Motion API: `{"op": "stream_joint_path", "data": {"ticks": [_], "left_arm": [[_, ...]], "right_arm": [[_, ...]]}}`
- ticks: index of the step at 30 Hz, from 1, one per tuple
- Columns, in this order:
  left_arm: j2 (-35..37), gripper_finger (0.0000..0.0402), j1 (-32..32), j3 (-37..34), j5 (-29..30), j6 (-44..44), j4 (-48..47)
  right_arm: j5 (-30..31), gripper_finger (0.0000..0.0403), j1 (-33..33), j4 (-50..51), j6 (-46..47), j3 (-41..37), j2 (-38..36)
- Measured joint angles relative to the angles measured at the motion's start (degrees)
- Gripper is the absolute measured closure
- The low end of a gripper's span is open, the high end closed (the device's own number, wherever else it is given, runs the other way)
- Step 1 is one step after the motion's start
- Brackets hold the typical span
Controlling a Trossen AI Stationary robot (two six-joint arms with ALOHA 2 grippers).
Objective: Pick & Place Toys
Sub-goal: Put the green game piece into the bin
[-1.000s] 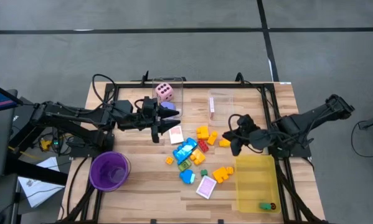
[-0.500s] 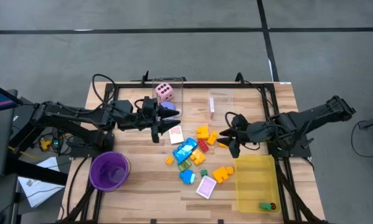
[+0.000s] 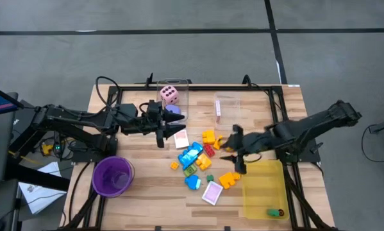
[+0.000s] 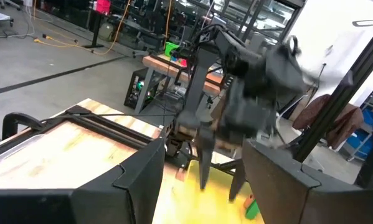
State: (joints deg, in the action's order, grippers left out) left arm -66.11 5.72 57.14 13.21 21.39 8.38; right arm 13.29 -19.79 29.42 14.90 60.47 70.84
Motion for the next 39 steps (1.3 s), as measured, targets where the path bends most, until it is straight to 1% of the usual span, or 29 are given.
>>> {"op": "stream_joint_path", "data": {"ticks": [2,6,9,12,16,20,26,33,39], "left_arm": [[0.0,0.0189,0.0,0.0,0.0,0.0,-0.1],[0.0,0.0189,0.0,0.0,0.0,0.0,-0.2],[0.1,0.0189,0.0,0.0,0.0,0.0,-0.7],[0.1,0.0189,0.0,0.0,0.0,0.0,-0.7],[0.1,0.0189,0.0,0.0,0.0,0.0,-0.6],[0.2,0.0189,0.0,0.0,0.0,0.0,-0.6],[0.2,0.0189,0.0,0.0,0.0,-0.1,-0.7],[0.2,0.0189,0.0,0.0,0.0,-0.1,-0.7],[0.3,0.0189,0.0,0.0,0.0,-0.1,-0.7]], "right_arm": [[-1.3,0.021,-0.3,-2.8,-0.8,0.3,2.7],[-2.1,0.0217,-0.5,-3.3,0.5,0.2,8.0],[-4.5,0.0221,-0.4,-4.4,0.0,0.2,10.8],[-6.3,0.0226,-0.6,-5.4,-1.9,0.2,13.4],[-6.7,0.0231,-1.4,-7.1,-5.4,0.2,16.5],[-8.1,0.0233,-1.6,-7.7,-6.4,0.2,19.9],[-14.9,0.0233,0.3,-8.9,-7.2,0.2,22.3],[-15.0,0.0233,1.5,-9.3,-11.2,0.3,24.3],[-16.3,0.0233,0.7,-9.1,-13.5,0.2,27.8]]}}
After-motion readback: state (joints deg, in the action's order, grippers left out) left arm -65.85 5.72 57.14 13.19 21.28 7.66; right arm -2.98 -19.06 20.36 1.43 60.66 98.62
